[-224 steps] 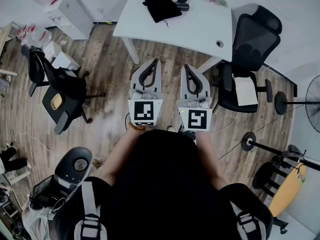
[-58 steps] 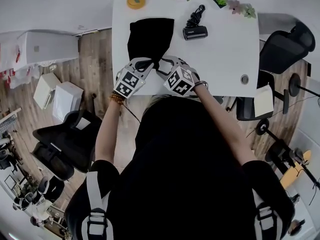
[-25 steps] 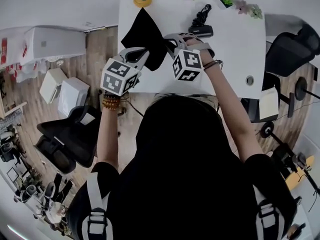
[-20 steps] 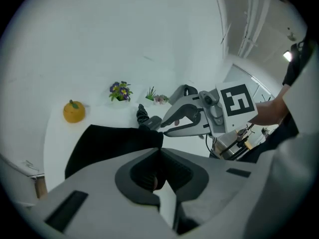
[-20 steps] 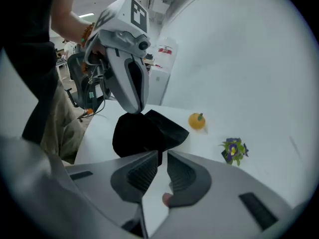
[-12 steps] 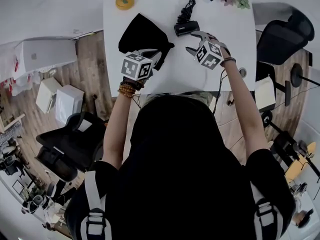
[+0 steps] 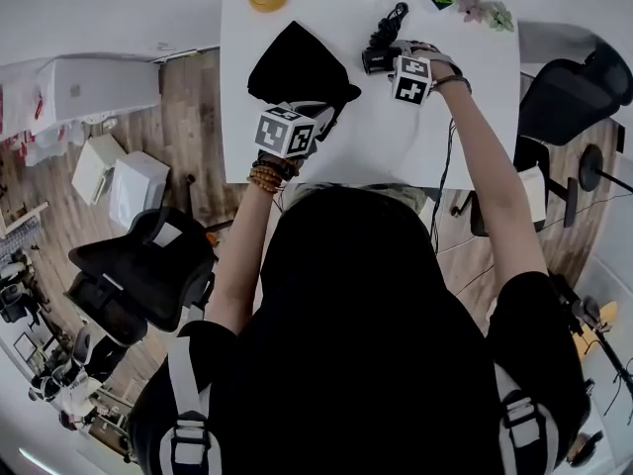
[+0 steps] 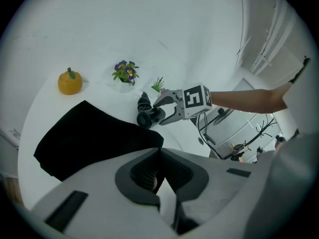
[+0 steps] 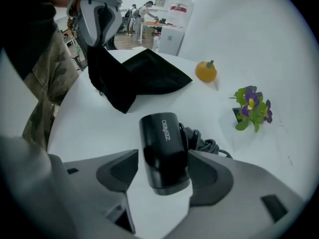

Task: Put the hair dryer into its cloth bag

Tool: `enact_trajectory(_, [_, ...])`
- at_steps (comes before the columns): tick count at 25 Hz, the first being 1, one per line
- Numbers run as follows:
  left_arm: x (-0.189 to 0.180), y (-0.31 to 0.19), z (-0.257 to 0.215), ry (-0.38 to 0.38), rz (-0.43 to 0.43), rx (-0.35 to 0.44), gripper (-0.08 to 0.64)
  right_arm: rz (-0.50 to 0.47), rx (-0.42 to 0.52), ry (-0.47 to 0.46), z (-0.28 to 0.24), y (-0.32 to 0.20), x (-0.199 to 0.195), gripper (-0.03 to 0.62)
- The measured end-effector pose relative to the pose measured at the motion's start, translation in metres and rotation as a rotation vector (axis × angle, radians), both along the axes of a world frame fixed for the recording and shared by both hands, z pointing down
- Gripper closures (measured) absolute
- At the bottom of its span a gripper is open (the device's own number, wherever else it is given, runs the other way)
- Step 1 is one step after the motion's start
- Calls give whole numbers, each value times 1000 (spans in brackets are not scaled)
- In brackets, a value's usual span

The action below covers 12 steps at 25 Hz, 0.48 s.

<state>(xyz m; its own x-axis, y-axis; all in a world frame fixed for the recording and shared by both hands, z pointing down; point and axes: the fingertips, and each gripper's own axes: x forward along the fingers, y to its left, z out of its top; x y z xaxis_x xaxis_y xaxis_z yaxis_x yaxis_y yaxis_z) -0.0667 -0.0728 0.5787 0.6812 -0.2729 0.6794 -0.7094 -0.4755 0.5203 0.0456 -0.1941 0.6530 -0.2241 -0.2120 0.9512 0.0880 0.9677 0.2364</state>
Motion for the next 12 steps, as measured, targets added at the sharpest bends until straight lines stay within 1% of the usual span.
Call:
enact_trajectory(3, [-2,2,2,4,-8,-7,528,21,19,20,13,-7,0,281])
enact_trajectory(7, [-1,5,4,5,-6,-13,528,54,48,-7,16,-7,0,273])
enact_trajectory(10, [-1,4,3,8,-7,-9,528,150,-4,-34,10,4,5,275])
enact_trajectory(12, [-2,3,1,12,-9,-2,528,211,-46,-34,7,24,12,282])
